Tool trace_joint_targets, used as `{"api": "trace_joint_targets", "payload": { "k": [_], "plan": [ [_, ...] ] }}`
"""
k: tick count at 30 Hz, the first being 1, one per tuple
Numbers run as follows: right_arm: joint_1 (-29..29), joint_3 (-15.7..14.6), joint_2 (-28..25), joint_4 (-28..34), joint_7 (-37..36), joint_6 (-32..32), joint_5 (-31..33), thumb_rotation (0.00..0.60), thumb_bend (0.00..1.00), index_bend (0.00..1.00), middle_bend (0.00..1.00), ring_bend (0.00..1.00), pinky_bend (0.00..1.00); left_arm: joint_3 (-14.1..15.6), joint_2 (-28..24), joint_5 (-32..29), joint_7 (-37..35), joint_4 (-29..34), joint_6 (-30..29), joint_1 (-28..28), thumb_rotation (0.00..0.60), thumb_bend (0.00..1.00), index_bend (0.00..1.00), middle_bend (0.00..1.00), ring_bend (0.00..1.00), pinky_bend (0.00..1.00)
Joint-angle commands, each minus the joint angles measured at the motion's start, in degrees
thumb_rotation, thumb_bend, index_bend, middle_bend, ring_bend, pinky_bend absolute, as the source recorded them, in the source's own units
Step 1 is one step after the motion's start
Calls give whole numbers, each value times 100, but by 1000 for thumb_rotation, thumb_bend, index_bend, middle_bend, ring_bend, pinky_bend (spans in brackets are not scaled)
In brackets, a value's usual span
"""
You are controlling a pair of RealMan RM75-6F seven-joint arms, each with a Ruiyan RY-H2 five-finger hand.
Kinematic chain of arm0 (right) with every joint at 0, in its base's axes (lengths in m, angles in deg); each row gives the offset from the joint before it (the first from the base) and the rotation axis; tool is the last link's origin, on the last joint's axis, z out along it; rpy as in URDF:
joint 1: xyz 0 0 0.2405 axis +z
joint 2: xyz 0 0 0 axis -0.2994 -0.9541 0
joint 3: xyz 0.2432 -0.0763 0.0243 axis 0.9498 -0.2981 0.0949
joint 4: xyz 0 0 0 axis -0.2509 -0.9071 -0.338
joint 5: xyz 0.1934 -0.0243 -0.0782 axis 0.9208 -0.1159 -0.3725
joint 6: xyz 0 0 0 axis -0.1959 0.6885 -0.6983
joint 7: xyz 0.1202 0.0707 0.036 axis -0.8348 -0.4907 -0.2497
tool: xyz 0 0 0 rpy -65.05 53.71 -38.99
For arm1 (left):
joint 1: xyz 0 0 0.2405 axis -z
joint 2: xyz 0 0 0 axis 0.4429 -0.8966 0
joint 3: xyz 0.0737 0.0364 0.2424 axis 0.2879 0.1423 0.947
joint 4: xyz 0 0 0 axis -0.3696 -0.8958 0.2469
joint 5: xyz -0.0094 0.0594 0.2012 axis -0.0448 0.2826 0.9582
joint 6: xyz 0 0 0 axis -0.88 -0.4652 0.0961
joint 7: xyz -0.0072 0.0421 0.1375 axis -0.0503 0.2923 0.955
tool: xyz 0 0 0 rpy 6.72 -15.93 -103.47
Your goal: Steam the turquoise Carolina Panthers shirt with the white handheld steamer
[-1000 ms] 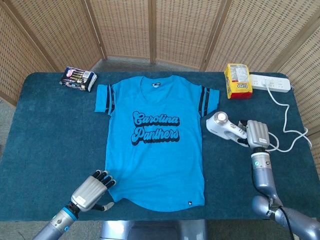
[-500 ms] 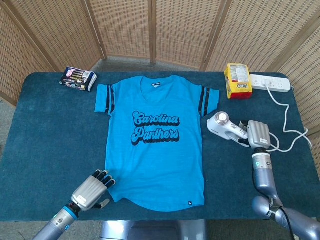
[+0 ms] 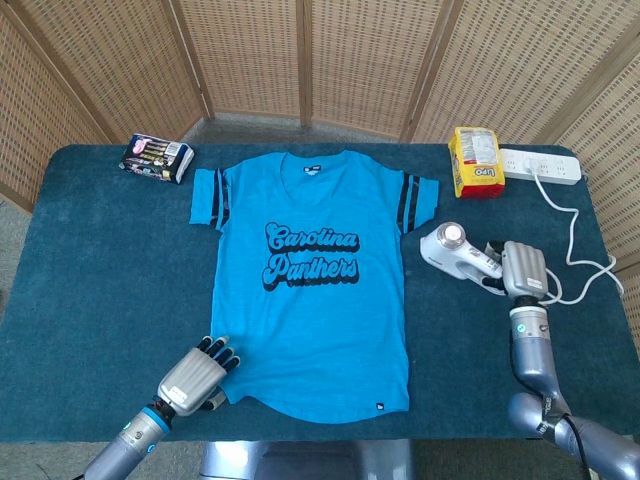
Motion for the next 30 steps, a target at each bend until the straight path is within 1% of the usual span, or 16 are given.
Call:
{"api": "trace_joint_targets", "payload": {
  "k": [1,2,4,7,9,13,16,24,30],
  "plan": [
    [-11,6,-10,4,-27,-4,9,600,308,696,721,753,726,-18,94,-12,-17,-75,-4,7,336,421,400,286,156,249],
    [-15,8,-16,6,-39,-1,7,600,307,696,721,753,726,-23,134,-18,-30,-101,3,13,348,435,420,286,156,249],
    [-19,10,-22,11,-51,5,1,600,308,696,721,753,725,-32,191,-6,-55,-131,-12,15,384,479,491,286,156,249],
    [-28,7,-30,35,-61,23,-17,600,308,696,721,753,725,-41,270,25,-67,-184,-56,13,389,509,557,286,156,249],
    [-32,0,-38,71,-59,39,-38,600,308,696,721,754,725,-35,303,30,-91,-194,-64,12,388,516,576,286,156,249],
    [-39,-16,-59,194,-43,73,-83,600,308,696,721,753,725,-17,295,47,-159,-166,-107,2,394,516,584,286,156,249],
    [-35,-4,-80,311,-56,78,-92,600,308,696,721,754,725,-17,245,87,-214,-132,-188,-14,389,509,586,286,156,249],
    [-33,10,-193,710,-12,107,-112,600,308,696,720,754,722,-8,51,234,-421,-3,-390,-41,391,497,586,286,156,249],
    [-16,-52,-227,987,128,105,-130,600,308,696,720,754,721,-7,-40,286,-493,66,-446,-41,385,495,585,286,156,249]
  ]
}}
